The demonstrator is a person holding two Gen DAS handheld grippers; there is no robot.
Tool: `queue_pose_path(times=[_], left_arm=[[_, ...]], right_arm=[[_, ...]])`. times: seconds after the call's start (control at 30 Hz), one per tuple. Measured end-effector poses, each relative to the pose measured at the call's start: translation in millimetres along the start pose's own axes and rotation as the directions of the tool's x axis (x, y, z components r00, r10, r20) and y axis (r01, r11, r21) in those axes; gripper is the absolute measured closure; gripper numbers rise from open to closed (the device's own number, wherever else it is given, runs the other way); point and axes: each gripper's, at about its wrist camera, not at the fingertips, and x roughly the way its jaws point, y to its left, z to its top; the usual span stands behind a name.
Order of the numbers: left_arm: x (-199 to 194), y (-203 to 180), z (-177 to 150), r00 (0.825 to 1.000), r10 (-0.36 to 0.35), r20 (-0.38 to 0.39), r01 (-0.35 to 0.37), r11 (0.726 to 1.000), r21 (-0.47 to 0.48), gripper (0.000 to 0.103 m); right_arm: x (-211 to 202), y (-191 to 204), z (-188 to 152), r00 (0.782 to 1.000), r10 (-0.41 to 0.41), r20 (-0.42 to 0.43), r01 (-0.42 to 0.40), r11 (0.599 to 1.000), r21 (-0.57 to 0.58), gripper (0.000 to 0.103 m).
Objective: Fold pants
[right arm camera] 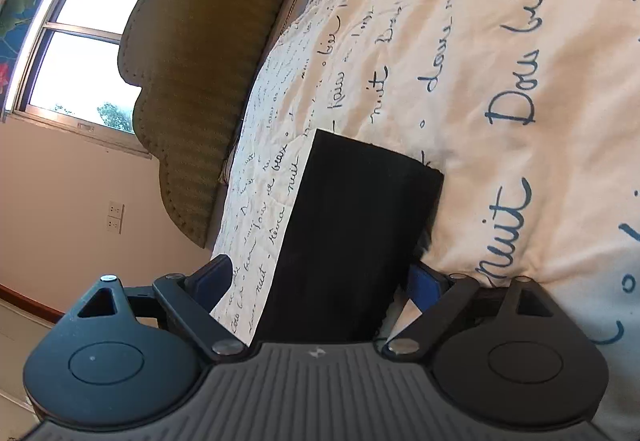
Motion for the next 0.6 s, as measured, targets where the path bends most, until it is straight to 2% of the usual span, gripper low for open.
queue_pose_path(times=[0.07, 0.2, 0.3, 0.37, 0.43, 0.53, 0.6], left_arm=[[1, -1, 1, 1.0, -0.001, 0.0, 0.001, 1.0, 0.003, 0.025], [2, 0, 1, 1.0, -0.009, 0.0, 0.009, 1.0, 0.005, 0.022], [2, -1, 0, 1.0, -0.016, -0.002, 0.016, 1.0, 0.007, 0.02], [2, 0, 1, 1.0, -0.017, -0.001, 0.017, 1.0, 0.008, 0.02], [3, 0, 1, 1.0, -0.02, 0.001, 0.02, 1.0, 0.004, 0.02], [2, 0, 1, 1.0, -0.023, 0.002, 0.023, 1.0, 0.001, 0.02], [2, 0, 1, 1.0, -0.021, 0.001, 0.021, 1.0, 0.003, 0.02]], right_arm=[[-5, -3, 2, 0.997, 0.004, 0.078, -0.005, 1.0, 0.02, 0.012], [-11, -22, 8, 0.981, 0.082, 0.177, -0.104, 0.987, 0.119, 0.012], [-5, -22, 14, 0.978, 0.093, 0.187, -0.115, 0.987, 0.109, 0.012], [3, -16, 16, 0.982, 0.075, 0.172, -0.084, 0.995, 0.047, 0.012], [12, -4, 15, 0.987, 0.027, 0.159, -0.017, 0.998, -0.063, 0.012], [25, 13, 4, 0.984, -0.07, 0.161, 0.105, 0.969, -0.224, 0.012], [29, 19, -5, 0.978, -0.102, 0.181, 0.152, 0.946, -0.286, 0.013]])
